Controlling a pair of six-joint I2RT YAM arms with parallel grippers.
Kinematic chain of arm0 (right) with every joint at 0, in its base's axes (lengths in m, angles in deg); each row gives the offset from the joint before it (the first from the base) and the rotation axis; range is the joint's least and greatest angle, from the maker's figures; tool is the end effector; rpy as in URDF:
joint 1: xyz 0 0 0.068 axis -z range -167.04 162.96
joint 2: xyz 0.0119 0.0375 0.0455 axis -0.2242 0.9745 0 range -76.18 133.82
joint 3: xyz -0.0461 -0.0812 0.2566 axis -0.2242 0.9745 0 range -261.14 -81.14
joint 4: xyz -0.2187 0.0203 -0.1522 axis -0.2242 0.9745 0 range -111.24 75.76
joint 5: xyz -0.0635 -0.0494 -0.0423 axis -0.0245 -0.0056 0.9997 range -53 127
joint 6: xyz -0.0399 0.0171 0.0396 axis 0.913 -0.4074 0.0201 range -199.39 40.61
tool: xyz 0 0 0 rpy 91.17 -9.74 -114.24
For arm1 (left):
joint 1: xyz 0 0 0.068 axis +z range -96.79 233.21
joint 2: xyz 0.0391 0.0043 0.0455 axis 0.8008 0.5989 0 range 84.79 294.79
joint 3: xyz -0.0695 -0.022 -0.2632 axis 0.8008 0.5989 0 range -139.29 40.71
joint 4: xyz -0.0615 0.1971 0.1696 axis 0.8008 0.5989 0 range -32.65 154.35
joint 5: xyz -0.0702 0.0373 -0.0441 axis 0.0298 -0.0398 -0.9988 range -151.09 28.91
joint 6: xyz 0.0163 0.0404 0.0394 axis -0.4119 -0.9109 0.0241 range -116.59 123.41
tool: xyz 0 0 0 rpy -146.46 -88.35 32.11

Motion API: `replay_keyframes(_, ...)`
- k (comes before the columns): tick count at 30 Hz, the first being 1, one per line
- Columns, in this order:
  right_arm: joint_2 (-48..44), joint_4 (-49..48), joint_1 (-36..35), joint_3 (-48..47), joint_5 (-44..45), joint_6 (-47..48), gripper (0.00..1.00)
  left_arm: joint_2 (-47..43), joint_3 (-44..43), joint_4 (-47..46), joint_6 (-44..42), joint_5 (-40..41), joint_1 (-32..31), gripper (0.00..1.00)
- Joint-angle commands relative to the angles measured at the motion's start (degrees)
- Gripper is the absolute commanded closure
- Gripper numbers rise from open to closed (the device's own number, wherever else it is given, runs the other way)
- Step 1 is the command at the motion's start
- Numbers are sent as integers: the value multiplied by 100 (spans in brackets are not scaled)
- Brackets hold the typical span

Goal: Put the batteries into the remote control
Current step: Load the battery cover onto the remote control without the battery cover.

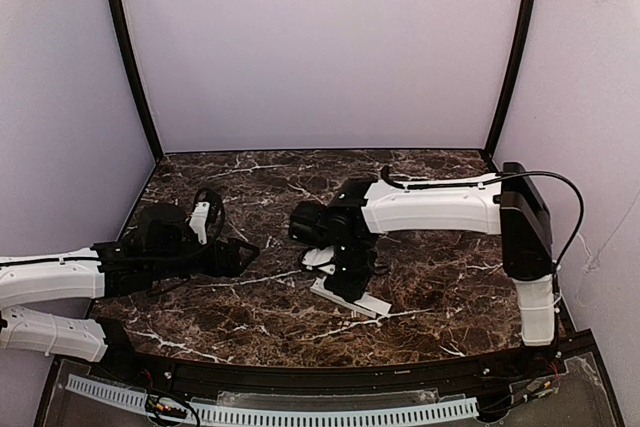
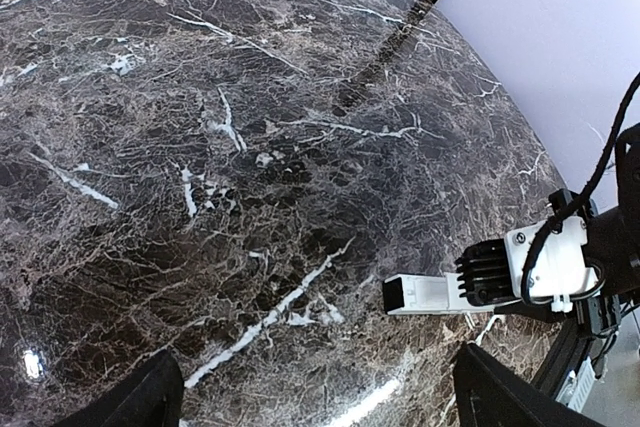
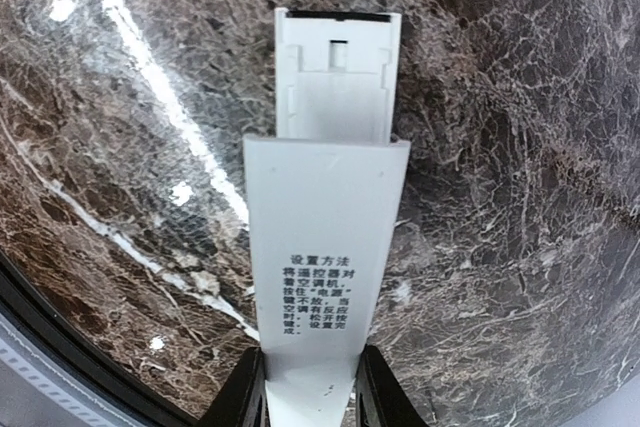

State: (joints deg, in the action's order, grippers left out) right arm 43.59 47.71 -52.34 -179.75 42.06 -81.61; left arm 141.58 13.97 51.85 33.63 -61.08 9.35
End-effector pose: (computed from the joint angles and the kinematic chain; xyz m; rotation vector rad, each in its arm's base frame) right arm 0.1735 0.3680 0.1918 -1.6174 2.6352 -0.1155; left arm 0.1649 -0.1585 0.2124 0.2488 2.0828 -0.8117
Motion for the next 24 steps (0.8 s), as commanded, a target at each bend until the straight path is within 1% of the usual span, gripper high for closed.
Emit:
replay_keyframes(1,-155,-195,119,184,39,196,81,13,-23,16,-86,12,63,5)
replay_keyframes(13,117,-266,185,-43,-149,516,82,26,45,0,-55,16,109,5)
replay_keyframes(16,173,-284,189,-87,-163,521,82,5,46,12,-68,-171,133,5)
replay_keyframes(24,286,-343,257,-142,-174,577,82,-20,29,69,-75,-226,192,5)
